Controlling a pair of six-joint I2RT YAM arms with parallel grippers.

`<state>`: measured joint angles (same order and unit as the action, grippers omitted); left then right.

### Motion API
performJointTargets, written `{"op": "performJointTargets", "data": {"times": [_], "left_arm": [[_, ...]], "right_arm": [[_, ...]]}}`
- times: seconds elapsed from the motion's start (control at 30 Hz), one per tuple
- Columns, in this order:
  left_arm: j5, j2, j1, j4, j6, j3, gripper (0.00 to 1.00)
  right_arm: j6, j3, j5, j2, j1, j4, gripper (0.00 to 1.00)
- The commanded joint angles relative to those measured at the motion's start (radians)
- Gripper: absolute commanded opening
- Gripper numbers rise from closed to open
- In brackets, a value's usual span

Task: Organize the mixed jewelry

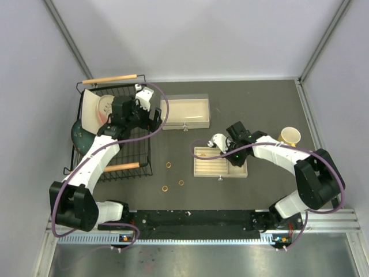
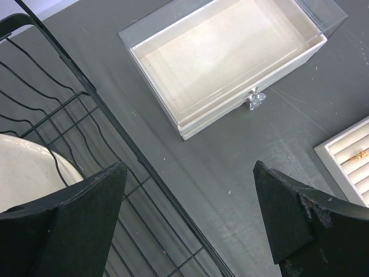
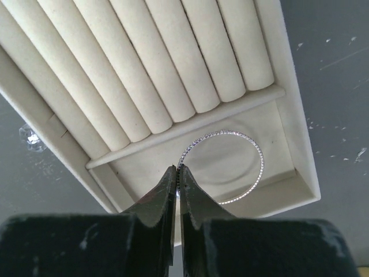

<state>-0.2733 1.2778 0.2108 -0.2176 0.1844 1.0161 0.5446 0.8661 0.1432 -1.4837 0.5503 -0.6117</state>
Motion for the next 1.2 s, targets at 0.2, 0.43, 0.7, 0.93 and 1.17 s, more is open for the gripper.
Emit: {"op": "performJointTargets", "data": {"times": [0.2,0.43,0.7,0.93,1.17], "left_arm": [[-0.038,-0.041,-0.005,0.040,0.004,-0.013,0.97],[-0.124,-0.080,-0.005,0.012,0.058,-0.014,0.97],[-0.327,-0.083,0.079,-0.244,0.327,0.038,0.94],[-0.210,-0.037,0.231,-0.420,0.470,0.033,0.91],[-0.064,0.069,0.317,-0.410,0.520,0.029,0.95]], "right_arm": [[-0.018,0.024,-0.016,0.003,0.020,0.043,0.26],[-0.043,0.053,-0.036,0.092,0.020,0.017,0.36],[-0.107,0.111,-0.019,0.227,0.020,-0.020,0.41],[-0.124,0.103,-0.036,0.281,0.016,-0.016,0.47],[-0.132,0.067,-0.027,0.309,-0.009,0.018,0.50]]}}
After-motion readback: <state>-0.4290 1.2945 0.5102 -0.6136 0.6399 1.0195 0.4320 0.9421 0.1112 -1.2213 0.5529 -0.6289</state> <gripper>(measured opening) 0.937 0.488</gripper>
